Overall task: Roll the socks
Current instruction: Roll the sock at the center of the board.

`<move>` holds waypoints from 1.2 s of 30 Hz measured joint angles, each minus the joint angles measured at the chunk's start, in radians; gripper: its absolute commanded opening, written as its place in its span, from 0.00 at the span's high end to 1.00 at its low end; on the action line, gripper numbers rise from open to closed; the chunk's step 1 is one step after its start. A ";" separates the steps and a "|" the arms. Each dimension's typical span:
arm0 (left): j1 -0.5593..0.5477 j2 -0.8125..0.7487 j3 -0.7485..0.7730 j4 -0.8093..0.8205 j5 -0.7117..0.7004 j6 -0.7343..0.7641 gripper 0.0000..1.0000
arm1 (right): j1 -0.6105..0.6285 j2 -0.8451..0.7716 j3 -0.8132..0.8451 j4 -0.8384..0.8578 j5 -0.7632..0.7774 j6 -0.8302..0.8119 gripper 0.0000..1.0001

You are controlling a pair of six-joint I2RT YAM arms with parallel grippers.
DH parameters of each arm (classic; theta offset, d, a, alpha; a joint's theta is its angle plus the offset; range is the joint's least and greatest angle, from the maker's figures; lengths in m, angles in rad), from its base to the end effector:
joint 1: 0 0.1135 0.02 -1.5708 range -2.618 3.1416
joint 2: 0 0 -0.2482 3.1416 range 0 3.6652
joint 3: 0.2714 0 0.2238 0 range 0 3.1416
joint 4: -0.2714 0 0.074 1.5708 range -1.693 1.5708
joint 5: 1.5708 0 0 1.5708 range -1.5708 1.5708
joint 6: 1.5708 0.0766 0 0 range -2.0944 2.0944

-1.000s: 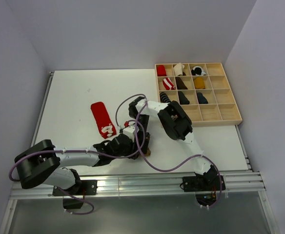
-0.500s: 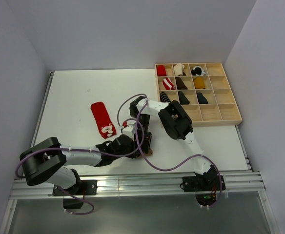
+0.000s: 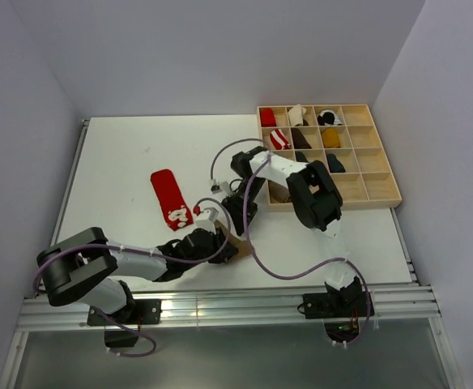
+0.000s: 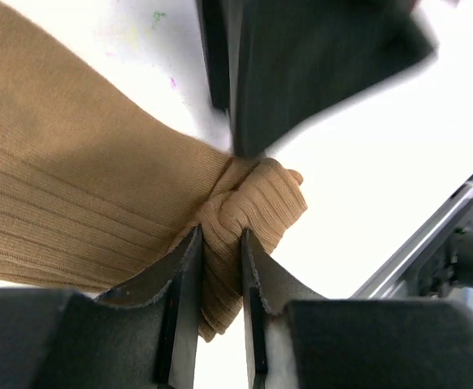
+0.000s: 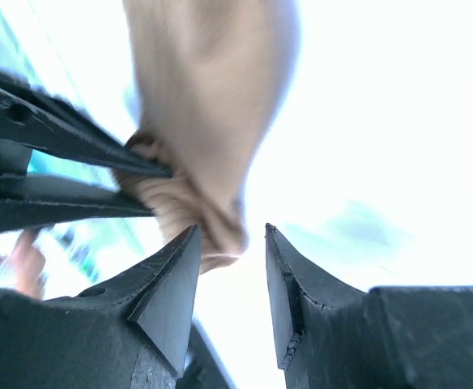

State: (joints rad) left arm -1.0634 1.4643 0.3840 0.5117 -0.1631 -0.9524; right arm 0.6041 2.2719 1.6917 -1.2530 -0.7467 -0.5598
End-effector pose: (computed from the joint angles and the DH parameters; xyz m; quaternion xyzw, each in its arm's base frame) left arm 0.1441 -0.2336 0.1178 0.0094 0.8750 -0.3668 0.3159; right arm 0.2664 0.2470 0.1094 0.4675 -0.7974 -0.3588 0.1298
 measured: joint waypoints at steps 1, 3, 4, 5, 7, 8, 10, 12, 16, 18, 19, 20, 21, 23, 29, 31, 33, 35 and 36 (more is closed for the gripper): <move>0.000 0.003 -0.007 0.016 0.000 -0.012 1.00 | -0.015 -0.017 -0.008 0.040 0.001 0.008 0.54; 0.000 0.013 -0.024 0.055 0.005 -0.039 1.00 | -0.048 -0.065 -0.029 0.124 0.002 0.024 0.54; 0.001 0.017 -0.037 0.084 0.011 -0.056 1.00 | -0.066 -0.095 -0.045 0.164 0.004 0.029 0.53; 0.006 0.023 -0.052 0.117 0.019 -0.070 1.00 | -0.080 -0.127 -0.061 0.193 0.006 0.033 0.52; 0.025 0.032 -0.087 0.179 0.051 -0.105 1.00 | -0.102 -0.195 -0.100 0.251 0.018 0.035 0.52; 0.038 0.037 -0.105 0.216 0.072 -0.123 1.00 | -0.109 -0.225 -0.116 0.269 0.025 0.035 0.52; 0.071 0.045 -0.143 0.277 0.121 -0.159 1.00 | -0.117 -0.281 -0.146 0.302 0.040 0.033 0.52; 0.104 0.052 -0.172 0.328 0.176 -0.188 1.00 | -0.127 -0.321 -0.175 0.331 0.059 0.023 0.52; 0.176 0.094 -0.188 0.394 0.294 -0.225 1.00 | -0.137 -0.362 -0.239 0.365 0.085 -0.017 0.52; 0.216 0.129 -0.187 0.428 0.368 -0.245 1.00 | -0.143 -0.385 -0.279 0.370 0.095 -0.055 0.52; 0.237 0.149 -0.186 0.447 0.406 -0.254 1.00 | -0.144 -0.407 -0.313 0.380 0.100 -0.082 0.52; 0.257 0.168 -0.185 0.462 0.444 -0.267 1.00 | -0.144 -0.426 -0.338 0.381 0.104 -0.100 0.51; 0.271 0.183 -0.183 0.475 0.472 -0.275 1.00 | -0.144 -0.457 -0.380 0.397 0.107 -0.129 0.50; 0.300 0.211 -0.179 0.493 0.529 -0.294 1.00 | -0.144 -0.522 -0.449 0.405 0.111 -0.175 0.47; 0.342 0.243 -0.161 0.486 0.628 -0.327 1.00 | -0.101 -0.763 -0.650 0.497 0.113 -0.294 0.42; 0.352 0.251 -0.157 0.482 0.659 -0.336 1.00 | -0.056 -0.831 -0.711 0.554 0.126 -0.313 0.40; 0.360 0.258 -0.152 0.473 0.685 -0.347 1.00 | 0.005 -0.898 -0.787 0.622 0.149 -0.327 0.37; 0.366 0.267 -0.150 0.473 0.710 -0.356 1.00 | 0.078 -0.949 -0.858 0.679 0.185 -0.336 0.36; 0.369 0.270 -0.150 0.472 0.721 -0.362 1.00 | 0.114 -0.970 -0.893 0.705 0.205 -0.344 0.36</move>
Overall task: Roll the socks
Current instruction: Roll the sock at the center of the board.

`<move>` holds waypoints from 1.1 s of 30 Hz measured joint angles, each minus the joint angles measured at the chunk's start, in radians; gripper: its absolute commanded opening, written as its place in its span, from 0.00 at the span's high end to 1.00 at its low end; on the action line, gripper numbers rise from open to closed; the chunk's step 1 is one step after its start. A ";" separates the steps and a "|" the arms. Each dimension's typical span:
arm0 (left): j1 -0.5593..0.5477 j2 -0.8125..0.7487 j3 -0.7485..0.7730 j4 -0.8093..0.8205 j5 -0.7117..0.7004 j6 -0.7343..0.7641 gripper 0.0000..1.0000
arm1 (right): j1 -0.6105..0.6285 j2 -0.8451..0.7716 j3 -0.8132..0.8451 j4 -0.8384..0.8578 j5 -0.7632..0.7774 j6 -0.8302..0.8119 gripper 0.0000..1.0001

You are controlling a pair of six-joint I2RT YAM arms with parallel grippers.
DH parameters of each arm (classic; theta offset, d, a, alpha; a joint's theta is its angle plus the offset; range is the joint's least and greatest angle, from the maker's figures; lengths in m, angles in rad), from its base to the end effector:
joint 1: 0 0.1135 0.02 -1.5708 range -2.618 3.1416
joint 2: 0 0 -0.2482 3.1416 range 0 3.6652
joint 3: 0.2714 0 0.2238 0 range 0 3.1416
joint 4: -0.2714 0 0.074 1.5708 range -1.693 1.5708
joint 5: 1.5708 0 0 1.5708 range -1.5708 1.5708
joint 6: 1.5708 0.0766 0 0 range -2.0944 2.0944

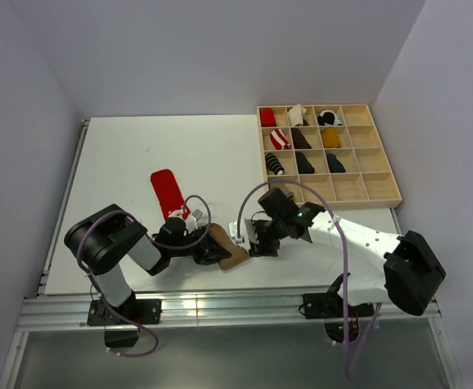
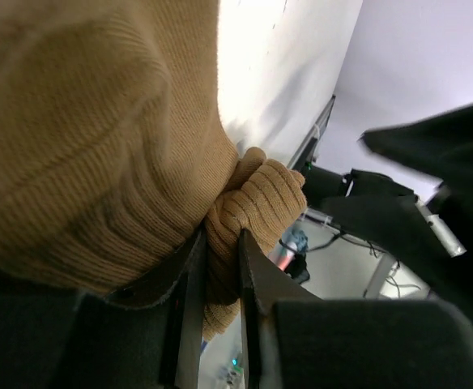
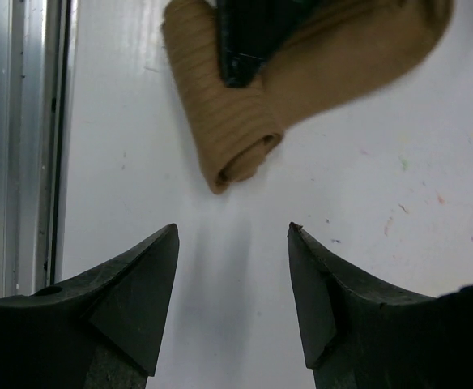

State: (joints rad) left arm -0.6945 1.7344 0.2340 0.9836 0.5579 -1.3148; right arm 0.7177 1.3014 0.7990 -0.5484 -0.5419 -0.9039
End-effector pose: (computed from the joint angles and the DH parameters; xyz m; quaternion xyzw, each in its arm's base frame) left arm 0.1710 -0.1952 0.0789 -0.1217 0.8335 -0.5357 0.0585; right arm 0.1557 0.1884 0.1803 -0.7223 0.5916 0.2345 0.2707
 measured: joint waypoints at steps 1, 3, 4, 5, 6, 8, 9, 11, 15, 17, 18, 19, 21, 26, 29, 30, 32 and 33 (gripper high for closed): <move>0.003 0.003 0.000 -0.002 0.010 -0.007 1.00 | 0.037 -0.017 -0.029 0.022 0.015 -0.006 0.36; 0.006 0.008 0.001 -0.006 0.030 -0.015 1.00 | 0.097 -0.035 -0.066 0.054 0.047 -0.016 0.35; 0.007 0.010 0.002 -0.009 0.039 -0.016 1.00 | 0.119 -0.037 -0.076 0.068 0.059 -0.021 0.35; 0.009 0.012 0.004 -0.013 0.048 -0.018 1.00 | 0.135 -0.037 -0.082 0.086 0.074 -0.026 0.35; 0.010 0.013 0.004 -0.017 0.055 -0.019 1.00 | 0.145 -0.037 -0.085 0.098 0.086 -0.029 0.34; 0.013 0.018 0.006 -0.021 0.072 -0.026 1.00 | 0.171 -0.036 -0.087 0.123 0.111 -0.034 0.34; 0.016 0.023 0.006 -0.023 0.082 -0.033 1.00 | 0.182 -0.036 -0.087 0.135 0.121 -0.037 0.34; 0.022 0.028 0.006 -0.024 0.097 -0.039 1.00 | 0.205 -0.035 -0.085 0.146 0.134 -0.038 0.34; 0.035 0.031 0.006 -0.034 0.130 -0.044 1.00 | 0.251 -0.023 -0.085 0.153 0.142 -0.040 0.36; 0.043 0.031 0.006 -0.045 0.148 -0.045 1.00 | 0.276 -0.014 -0.085 0.154 0.150 -0.040 0.37; 0.048 0.031 0.006 -0.051 0.156 -0.045 1.00 | 0.296 -0.010 -0.085 0.157 0.156 -0.039 0.37; 0.052 0.031 0.006 -0.057 0.164 -0.045 1.00 | 0.310 -0.006 -0.085 0.161 0.161 -0.039 0.37; 0.060 0.032 0.010 -0.071 0.183 -0.040 1.00 | 0.344 0.002 -0.085 0.174 0.174 -0.039 0.37; 0.072 0.036 0.013 -0.080 0.216 -0.014 1.00 | 0.418 0.039 -0.085 0.212 0.215 -0.038 0.38; 0.077 0.039 0.013 -0.080 0.233 0.000 1.00 | 0.444 0.072 -0.085 0.233 0.243 -0.037 0.40; 0.078 0.039 0.013 -0.082 0.237 0.005 1.00 | 0.451 0.085 -0.085 0.240 0.251 -0.037 0.40; 0.080 0.039 0.015 -0.089 0.245 0.014 1.00 | 0.459 0.106 -0.085 0.258 0.270 -0.037 0.41; 0.081 0.039 0.015 -0.092 0.248 0.018 1.00 | 0.462 0.113 -0.085 0.267 0.277 -0.037 0.41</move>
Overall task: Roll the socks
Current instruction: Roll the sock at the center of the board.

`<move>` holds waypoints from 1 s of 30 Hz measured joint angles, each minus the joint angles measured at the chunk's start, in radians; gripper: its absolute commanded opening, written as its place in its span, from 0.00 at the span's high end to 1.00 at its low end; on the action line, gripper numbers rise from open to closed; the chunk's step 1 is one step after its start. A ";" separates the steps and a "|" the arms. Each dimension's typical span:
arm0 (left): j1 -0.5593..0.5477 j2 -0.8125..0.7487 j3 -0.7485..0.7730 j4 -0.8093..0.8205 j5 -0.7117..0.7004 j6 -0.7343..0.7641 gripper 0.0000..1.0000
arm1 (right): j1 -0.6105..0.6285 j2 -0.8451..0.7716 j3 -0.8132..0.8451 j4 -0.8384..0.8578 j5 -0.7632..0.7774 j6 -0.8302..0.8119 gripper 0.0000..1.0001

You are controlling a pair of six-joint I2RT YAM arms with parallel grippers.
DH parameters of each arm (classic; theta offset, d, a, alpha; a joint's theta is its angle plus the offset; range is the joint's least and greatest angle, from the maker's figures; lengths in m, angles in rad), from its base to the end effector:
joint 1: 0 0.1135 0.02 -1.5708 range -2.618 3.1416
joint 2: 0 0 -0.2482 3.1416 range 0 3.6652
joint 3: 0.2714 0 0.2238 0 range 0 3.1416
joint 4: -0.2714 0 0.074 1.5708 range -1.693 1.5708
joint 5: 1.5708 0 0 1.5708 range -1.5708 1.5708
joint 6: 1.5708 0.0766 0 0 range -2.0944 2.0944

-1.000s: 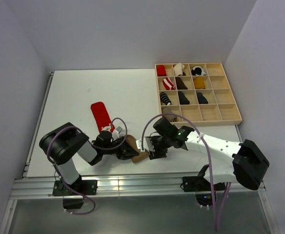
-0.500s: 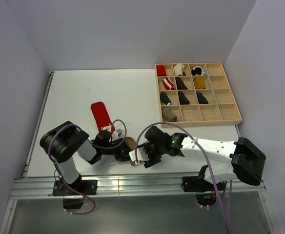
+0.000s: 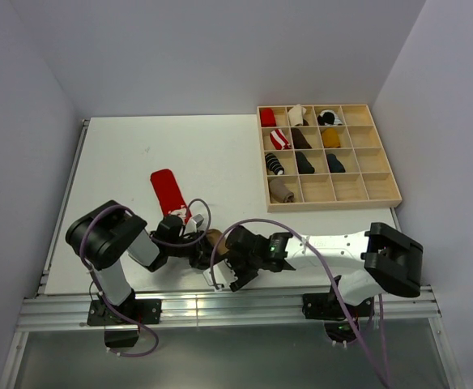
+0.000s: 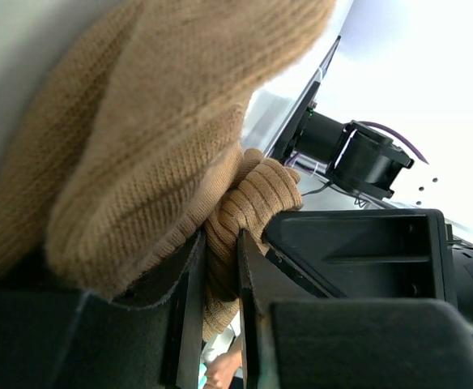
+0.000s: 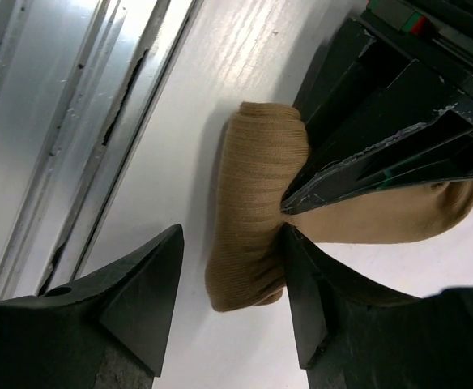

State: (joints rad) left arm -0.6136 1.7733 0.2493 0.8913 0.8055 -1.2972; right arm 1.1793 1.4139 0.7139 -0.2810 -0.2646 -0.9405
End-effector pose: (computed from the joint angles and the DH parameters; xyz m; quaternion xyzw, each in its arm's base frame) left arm 0.1664 -0.1847 0.0689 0.1081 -0.8325 0.5414 0.0454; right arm 0.0834 0.2545 0.1427 -0.8461 0.4303 0.1596 0.2710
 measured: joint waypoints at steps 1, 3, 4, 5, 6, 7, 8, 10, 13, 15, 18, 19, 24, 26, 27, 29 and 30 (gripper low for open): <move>0.002 0.000 0.001 -0.003 0.003 0.004 1.00 | 0.001 0.004 0.000 0.008 0.007 0.000 0.42; 0.003 -0.003 0.005 -0.018 0.010 0.011 1.00 | 0.003 0.016 0.000 0.024 0.018 0.000 0.44; 0.003 -0.004 0.005 -0.021 0.011 0.014 1.00 | 0.003 0.025 0.000 0.032 0.022 0.000 0.48; 0.004 -0.005 0.006 -0.025 0.012 0.017 1.00 | 0.003 0.033 0.001 0.040 0.028 -0.001 0.49; 0.004 -0.007 0.007 -0.031 0.013 0.020 1.00 | 0.003 0.042 0.002 0.046 0.034 -0.001 0.51; 0.004 -0.010 0.009 -0.040 0.013 0.022 1.00 | 0.003 0.049 0.005 0.049 0.037 -0.001 0.55; 0.004 -0.012 0.011 -0.047 0.014 0.024 1.00 | 0.003 0.058 0.010 0.052 0.043 -0.002 0.57; 0.004 -0.019 0.015 -0.067 0.014 0.029 1.00 | 0.003 0.071 0.021 0.047 0.047 0.000 0.62; 0.005 -0.034 0.029 -0.118 0.013 0.038 0.94 | 0.003 0.089 0.039 0.027 0.053 0.000 0.66; 0.008 -0.054 0.047 -0.184 0.010 0.052 0.88 | 0.003 0.100 0.052 0.015 0.056 0.000 0.67; 0.011 -0.108 0.079 -0.325 -0.013 0.097 0.77 | 0.003 0.122 0.076 0.000 0.061 0.000 0.70; 0.011 -0.124 0.092 -0.371 -0.022 0.114 0.75 | 0.003 0.128 0.082 -0.004 0.063 0.000 0.71; 0.019 -0.205 0.173 -0.632 -0.100 0.227 0.63 | 0.003 0.161 0.121 -0.026 0.077 0.000 0.74; 0.029 -0.230 0.194 -0.704 -0.126 0.263 0.59 | 0.003 0.173 0.135 -0.030 0.080 0.001 0.75; 0.036 -0.242 0.200 -0.730 -0.137 0.276 0.58 | 0.003 0.181 0.143 -0.035 0.080 0.001 0.75; 0.054 -0.268 0.220 -0.784 -0.167 0.309 0.56 | 0.003 0.194 0.160 -0.045 0.080 0.001 0.75; 0.062 -0.274 0.230 -0.809 -0.182 0.321 0.56 | 0.003 0.202 0.170 -0.051 0.080 0.001 0.75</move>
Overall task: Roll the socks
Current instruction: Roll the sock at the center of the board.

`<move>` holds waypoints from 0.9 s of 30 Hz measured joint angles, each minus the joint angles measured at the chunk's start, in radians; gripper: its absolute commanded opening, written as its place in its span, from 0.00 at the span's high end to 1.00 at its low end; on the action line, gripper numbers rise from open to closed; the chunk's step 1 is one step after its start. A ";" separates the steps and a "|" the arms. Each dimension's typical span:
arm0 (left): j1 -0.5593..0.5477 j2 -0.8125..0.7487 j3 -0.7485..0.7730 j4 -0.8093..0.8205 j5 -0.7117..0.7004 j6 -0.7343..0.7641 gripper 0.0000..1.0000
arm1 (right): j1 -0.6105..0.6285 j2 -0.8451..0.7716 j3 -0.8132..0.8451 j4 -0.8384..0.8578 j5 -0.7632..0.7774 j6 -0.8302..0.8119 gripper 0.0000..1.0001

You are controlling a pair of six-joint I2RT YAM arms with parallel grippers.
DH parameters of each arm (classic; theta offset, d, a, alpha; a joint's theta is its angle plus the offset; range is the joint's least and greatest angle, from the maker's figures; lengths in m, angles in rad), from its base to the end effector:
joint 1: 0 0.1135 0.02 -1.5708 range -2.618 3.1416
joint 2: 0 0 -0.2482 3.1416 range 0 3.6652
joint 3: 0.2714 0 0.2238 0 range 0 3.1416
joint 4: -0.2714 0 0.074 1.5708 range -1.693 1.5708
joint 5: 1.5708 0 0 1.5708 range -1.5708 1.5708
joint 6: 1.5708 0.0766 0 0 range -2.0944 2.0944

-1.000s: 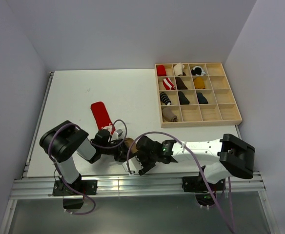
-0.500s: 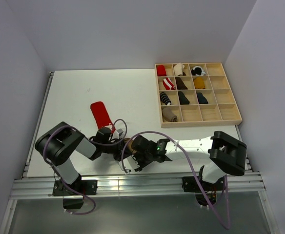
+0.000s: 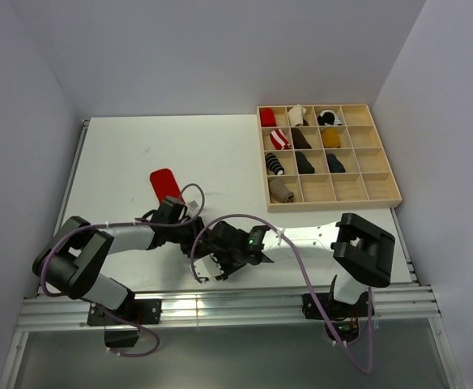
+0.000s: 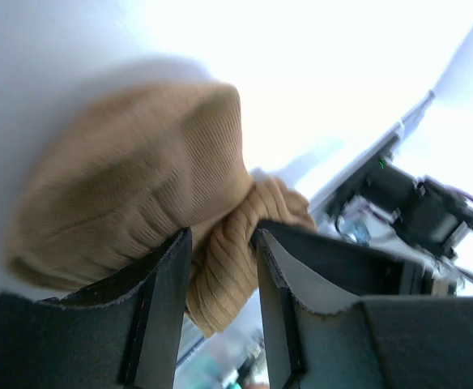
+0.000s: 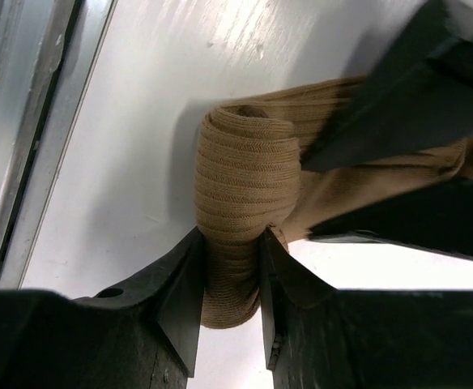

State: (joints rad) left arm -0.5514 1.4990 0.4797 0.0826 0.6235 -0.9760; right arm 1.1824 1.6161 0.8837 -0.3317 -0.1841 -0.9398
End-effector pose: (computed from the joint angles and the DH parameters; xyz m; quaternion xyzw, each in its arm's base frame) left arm 0.1869 -0.1675 0.0991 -0.0971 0.9042 -0.4157 0.0128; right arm 0.1022 0.2868 0.1313 -0.8527 0.4502 0.1185 0.2370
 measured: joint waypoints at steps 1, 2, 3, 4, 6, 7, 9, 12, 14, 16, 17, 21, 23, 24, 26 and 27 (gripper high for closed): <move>0.011 -0.006 0.015 -0.029 -0.018 0.018 0.55 | 0.000 0.008 0.011 -0.007 0.000 0.000 0.75; 0.018 -0.011 0.027 -0.051 -0.032 0.031 0.55 | 0.000 0.015 0.020 -0.014 0.000 0.001 0.75; 0.029 -0.015 0.046 -0.082 -0.053 0.049 0.55 | 0.000 0.024 0.033 -0.028 0.000 0.002 0.75; 0.036 -0.018 0.060 -0.104 -0.070 0.064 0.55 | -0.001 0.032 0.044 -0.040 0.000 0.003 0.75; 0.051 -0.024 0.090 -0.148 -0.105 0.095 0.54 | -0.003 0.051 0.071 -0.066 -0.002 0.006 0.76; 0.058 -0.028 0.101 -0.167 -0.122 0.107 0.55 | -0.006 0.060 0.087 -0.083 -0.005 0.008 0.76; 0.074 -0.038 0.125 -0.212 -0.153 0.130 0.59 | -0.011 0.073 0.107 -0.110 -0.009 0.010 0.76; 0.095 -0.042 0.161 -0.276 -0.195 0.162 0.64 | -0.020 0.082 0.122 -0.129 -0.019 0.015 0.76; 0.102 -0.042 0.169 -0.296 -0.203 0.177 0.68 | -0.027 0.082 0.124 -0.133 -0.026 0.019 0.76; 0.102 -0.038 0.172 -0.316 -0.204 0.191 0.77 | -0.033 0.082 0.125 -0.134 -0.032 0.023 0.76; 0.102 -0.030 0.175 -0.327 -0.204 0.200 0.79 | -0.036 0.083 0.126 -0.135 -0.037 0.026 0.76; 0.102 0.033 0.203 -0.356 -0.203 0.217 0.86 | -0.049 0.083 0.126 -0.137 -0.051 0.031 0.76; 0.101 0.071 0.238 -0.367 -0.197 0.223 0.87 | -0.057 0.083 0.126 -0.138 -0.056 0.031 0.76; 0.098 0.093 0.261 -0.380 -0.195 0.224 0.87 | -0.063 0.082 0.126 -0.139 -0.057 0.031 0.76; 0.086 0.148 0.319 -0.383 -0.189 0.227 0.88 | -0.077 0.080 0.126 -0.145 -0.053 0.033 0.76; 0.079 0.177 0.352 -0.386 -0.185 0.231 0.88 | -0.084 0.078 0.125 -0.149 -0.047 0.034 0.76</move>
State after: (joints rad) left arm -0.4725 1.6764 0.8314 -0.3038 0.4381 -0.7448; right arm 1.0988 1.6939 1.0084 -0.4808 -0.2306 -0.9058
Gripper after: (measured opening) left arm 0.129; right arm 0.352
